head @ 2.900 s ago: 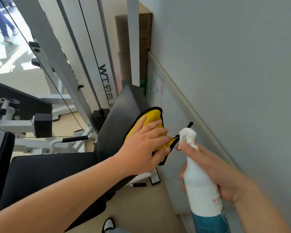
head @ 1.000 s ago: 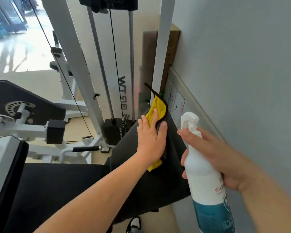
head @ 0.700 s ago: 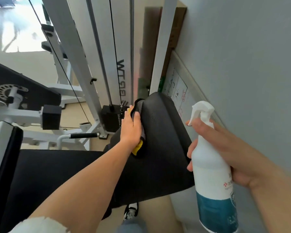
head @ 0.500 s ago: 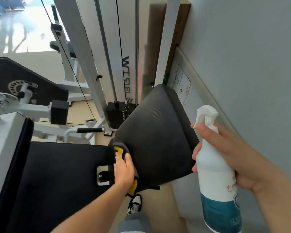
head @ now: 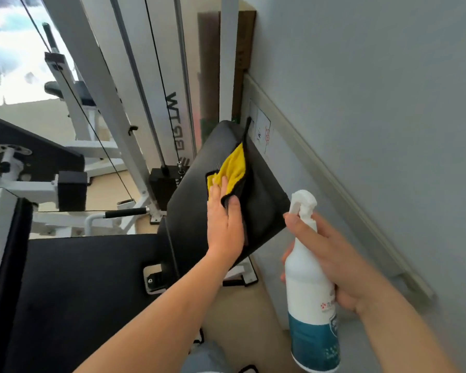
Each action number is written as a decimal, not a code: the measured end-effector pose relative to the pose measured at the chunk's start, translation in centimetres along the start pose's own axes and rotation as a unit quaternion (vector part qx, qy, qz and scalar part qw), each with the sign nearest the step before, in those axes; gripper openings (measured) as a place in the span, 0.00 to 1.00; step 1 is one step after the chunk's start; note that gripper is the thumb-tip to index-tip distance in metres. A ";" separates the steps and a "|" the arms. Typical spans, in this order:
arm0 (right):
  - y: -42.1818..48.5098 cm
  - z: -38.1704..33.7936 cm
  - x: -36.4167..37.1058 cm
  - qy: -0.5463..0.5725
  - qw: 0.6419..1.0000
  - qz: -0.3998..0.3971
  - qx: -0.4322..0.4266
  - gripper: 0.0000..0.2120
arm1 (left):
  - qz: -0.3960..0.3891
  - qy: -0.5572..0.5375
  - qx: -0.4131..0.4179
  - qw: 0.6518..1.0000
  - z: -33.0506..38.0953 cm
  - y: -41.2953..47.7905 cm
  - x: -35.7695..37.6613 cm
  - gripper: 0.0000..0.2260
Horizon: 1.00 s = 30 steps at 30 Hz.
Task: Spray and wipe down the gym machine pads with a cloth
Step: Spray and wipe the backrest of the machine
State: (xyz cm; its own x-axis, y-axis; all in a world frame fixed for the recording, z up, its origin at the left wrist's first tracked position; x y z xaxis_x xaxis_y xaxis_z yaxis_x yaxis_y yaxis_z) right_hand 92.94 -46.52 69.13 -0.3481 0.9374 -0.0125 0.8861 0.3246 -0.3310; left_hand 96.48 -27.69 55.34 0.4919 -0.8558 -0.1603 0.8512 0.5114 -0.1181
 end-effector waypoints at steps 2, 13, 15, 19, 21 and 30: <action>-0.3 1.1 0.3 0.003 1.000 0.011 0.005 0.21 | 0.024 -0.031 -0.107 0.993 -3.1 -1.0 -0.7 0.28; -1.8 6.6 6.8 0.023 0.996 0.085 -0.006 0.17 | -0.115 0.135 0.097 0.979 0.0 2.2 -3.0 0.26; -2.0 7.8 8.5 0.034 0.992 0.118 -0.005 0.15 | -0.081 0.111 -0.021 0.990 -5.6 1.8 -4.4 0.28; -2.1 10.8 10.7 0.056 0.984 0.169 0.005 0.14 | 0.029 0.004 -0.475 0.880 -14.2 -1.5 -7.8 0.33; -2.2 12.8 11.0 0.075 0.977 0.200 0.001 0.20 | -0.014 -0.014 -0.527 0.850 -12.5 -2.8 -8.8 0.32; 0.2 16.6 9.6 0.136 0.965 0.217 -0.059 0.32 | -0.185 0.143 0.040 0.971 2.0 -0.4 -5.8 0.29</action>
State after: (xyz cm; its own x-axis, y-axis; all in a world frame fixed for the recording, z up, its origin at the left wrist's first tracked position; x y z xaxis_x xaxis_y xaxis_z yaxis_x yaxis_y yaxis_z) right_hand 84.67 -39.62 53.27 0.1432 0.9814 0.1276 0.9645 -0.1095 -0.2404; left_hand 93.67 -23.14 58.31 0.0875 -0.9172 -0.3887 0.9771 0.1549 -0.1455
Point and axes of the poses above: each hand's wrist, its own y-axis towards the middle knuckle, its own x-axis out of the palm, z = x × y, the point moved 1 cm from there along y, towards the middle knuckle, and after that the axes turned 12 degrees about -x, right-handed, at the moved point
